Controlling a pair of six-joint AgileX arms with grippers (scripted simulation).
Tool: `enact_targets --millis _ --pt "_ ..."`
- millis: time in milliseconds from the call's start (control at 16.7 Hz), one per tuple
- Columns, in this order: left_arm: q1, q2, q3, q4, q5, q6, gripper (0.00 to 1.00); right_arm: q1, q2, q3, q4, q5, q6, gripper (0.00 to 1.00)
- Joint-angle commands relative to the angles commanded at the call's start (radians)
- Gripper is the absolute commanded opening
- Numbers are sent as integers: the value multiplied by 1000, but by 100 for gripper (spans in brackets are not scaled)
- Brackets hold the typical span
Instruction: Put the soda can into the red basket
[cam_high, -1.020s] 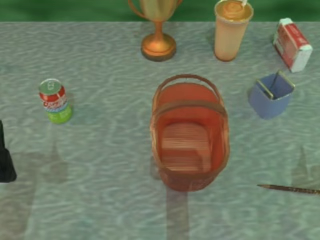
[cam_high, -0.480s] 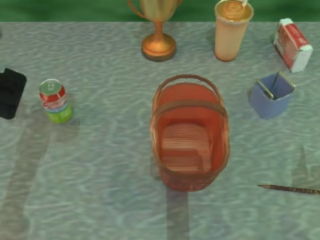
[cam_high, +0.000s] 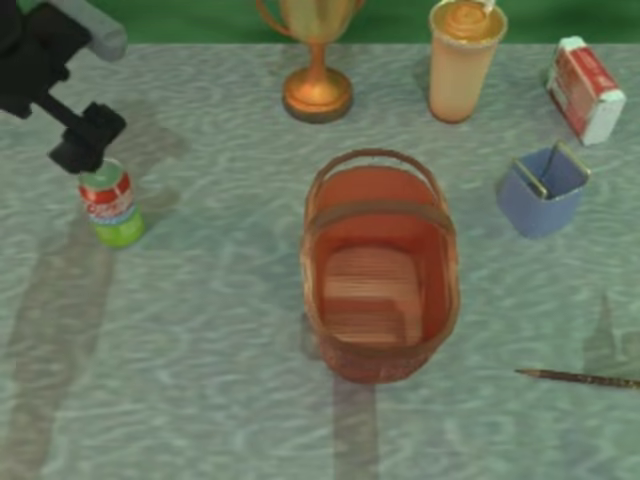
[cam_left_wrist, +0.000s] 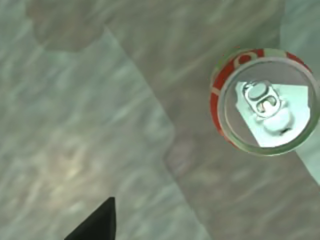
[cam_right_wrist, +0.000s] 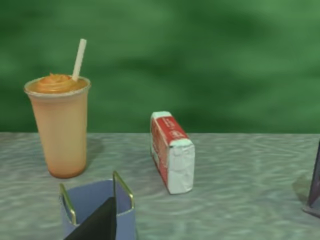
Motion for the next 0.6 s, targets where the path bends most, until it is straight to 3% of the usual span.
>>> enact_targets --millis 300,600 --pt "-14 286 243 -162 0 86 100 0 0 0 0 0 0 100" --pt "-17 335 284 -191 1 101 100 0 0 0 0 0 0 100"
